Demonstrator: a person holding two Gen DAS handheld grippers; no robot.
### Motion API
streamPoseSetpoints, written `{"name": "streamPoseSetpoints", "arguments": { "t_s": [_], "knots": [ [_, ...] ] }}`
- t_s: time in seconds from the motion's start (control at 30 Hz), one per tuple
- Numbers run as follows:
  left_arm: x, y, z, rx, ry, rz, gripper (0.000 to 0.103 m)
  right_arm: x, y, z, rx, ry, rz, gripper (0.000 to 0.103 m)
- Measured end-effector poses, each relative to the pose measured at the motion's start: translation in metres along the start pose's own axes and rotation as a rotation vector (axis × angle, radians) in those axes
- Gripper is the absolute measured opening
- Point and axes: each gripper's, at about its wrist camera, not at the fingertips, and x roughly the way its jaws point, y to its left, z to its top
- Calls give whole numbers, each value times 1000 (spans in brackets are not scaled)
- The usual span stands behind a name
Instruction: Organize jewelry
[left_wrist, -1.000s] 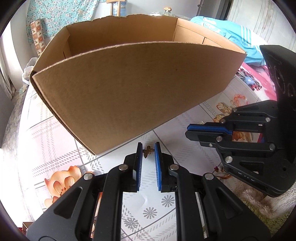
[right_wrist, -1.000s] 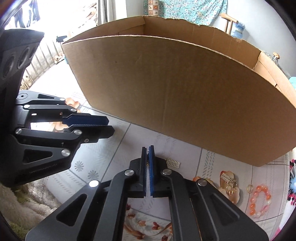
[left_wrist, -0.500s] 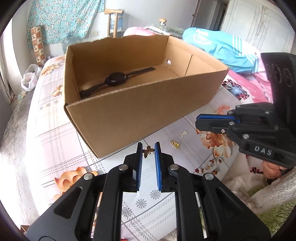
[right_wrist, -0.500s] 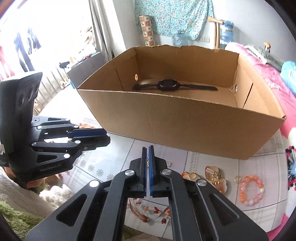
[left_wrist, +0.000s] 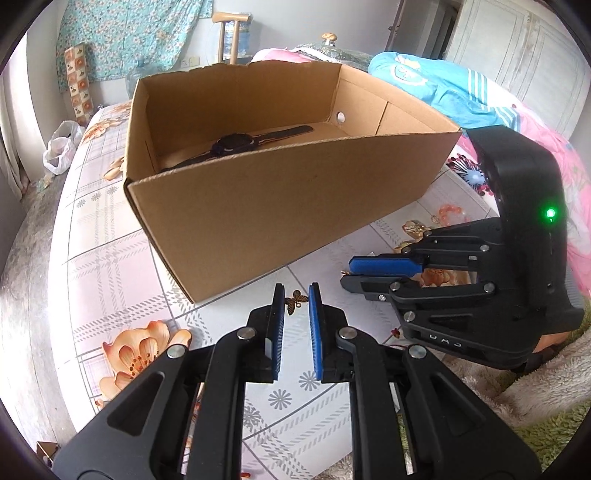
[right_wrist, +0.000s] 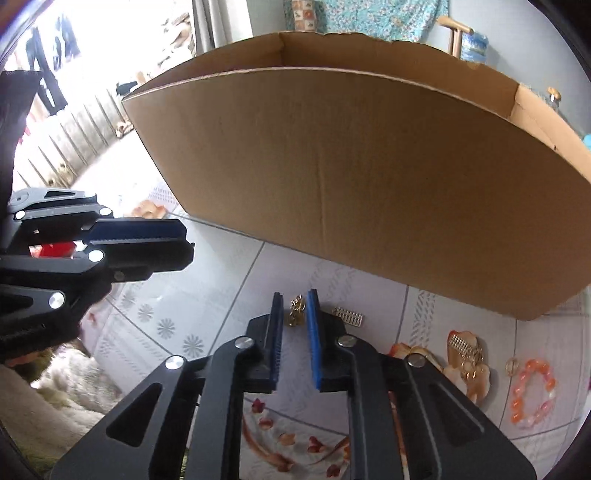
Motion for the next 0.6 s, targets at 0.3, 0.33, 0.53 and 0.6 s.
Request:
{"name": "streamPoseSetpoints", "arguments": {
  "t_s": [0.3, 0.33, 0.53, 0.6],
  "knots": [
    [1, 4, 1, -15, -10, 4, 12, -8, -20, -1, 97, 2, 75, 1],
    [-1, 3, 1, -14, -13, 6, 12, -11, -23, -1, 112, -8, 82, 1],
    [-14, 0, 1, -15, -34, -7, 12, -47, -41, -6, 202, -80, 142, 1],
    [-23, -2, 3, -16, -49, -28, 12, -64, -53, -4, 218, -114, 162, 1]
  ]
}}
